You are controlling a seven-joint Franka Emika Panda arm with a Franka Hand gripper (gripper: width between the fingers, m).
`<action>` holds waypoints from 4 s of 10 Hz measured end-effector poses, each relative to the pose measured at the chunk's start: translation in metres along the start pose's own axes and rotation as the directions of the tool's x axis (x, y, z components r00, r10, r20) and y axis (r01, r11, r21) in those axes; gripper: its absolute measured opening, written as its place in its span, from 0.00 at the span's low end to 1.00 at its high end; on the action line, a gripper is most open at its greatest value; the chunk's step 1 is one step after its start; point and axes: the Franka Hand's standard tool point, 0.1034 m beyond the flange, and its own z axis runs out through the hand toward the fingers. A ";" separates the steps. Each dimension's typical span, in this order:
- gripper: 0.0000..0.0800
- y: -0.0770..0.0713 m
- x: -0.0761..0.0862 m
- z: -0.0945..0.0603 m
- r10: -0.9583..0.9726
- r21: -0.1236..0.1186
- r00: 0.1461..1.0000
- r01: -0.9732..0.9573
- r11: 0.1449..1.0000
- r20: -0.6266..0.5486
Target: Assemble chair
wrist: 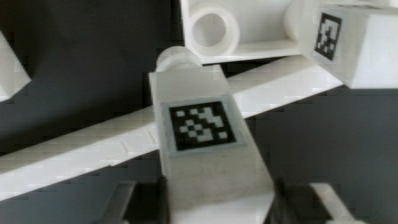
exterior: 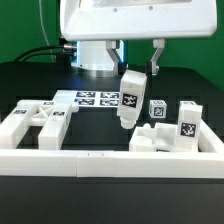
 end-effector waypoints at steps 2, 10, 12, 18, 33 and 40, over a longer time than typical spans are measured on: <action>0.35 -0.003 0.001 0.001 0.007 0.006 0.999 -0.007 1.000 -0.035; 0.35 -0.014 0.008 -0.002 0.030 0.039 0.992 -0.025 0.999 -0.123; 0.35 -0.014 0.008 -0.002 0.030 0.039 0.992 -0.025 0.999 -0.123; 0.35 -0.022 -0.005 0.000 0.117 0.085 0.974 -0.102 0.991 -0.197; 0.35 -0.018 -0.039 0.017 0.032 0.051 0.977 -0.022 0.998 -0.210; 0.35 -0.016 -0.043 0.029 0.017 0.037 0.980 -0.010 0.999 -0.197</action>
Offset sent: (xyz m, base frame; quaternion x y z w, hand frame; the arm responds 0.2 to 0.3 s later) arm -0.0067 0.0389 -0.0014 0.1281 0.3006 0.0996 0.9398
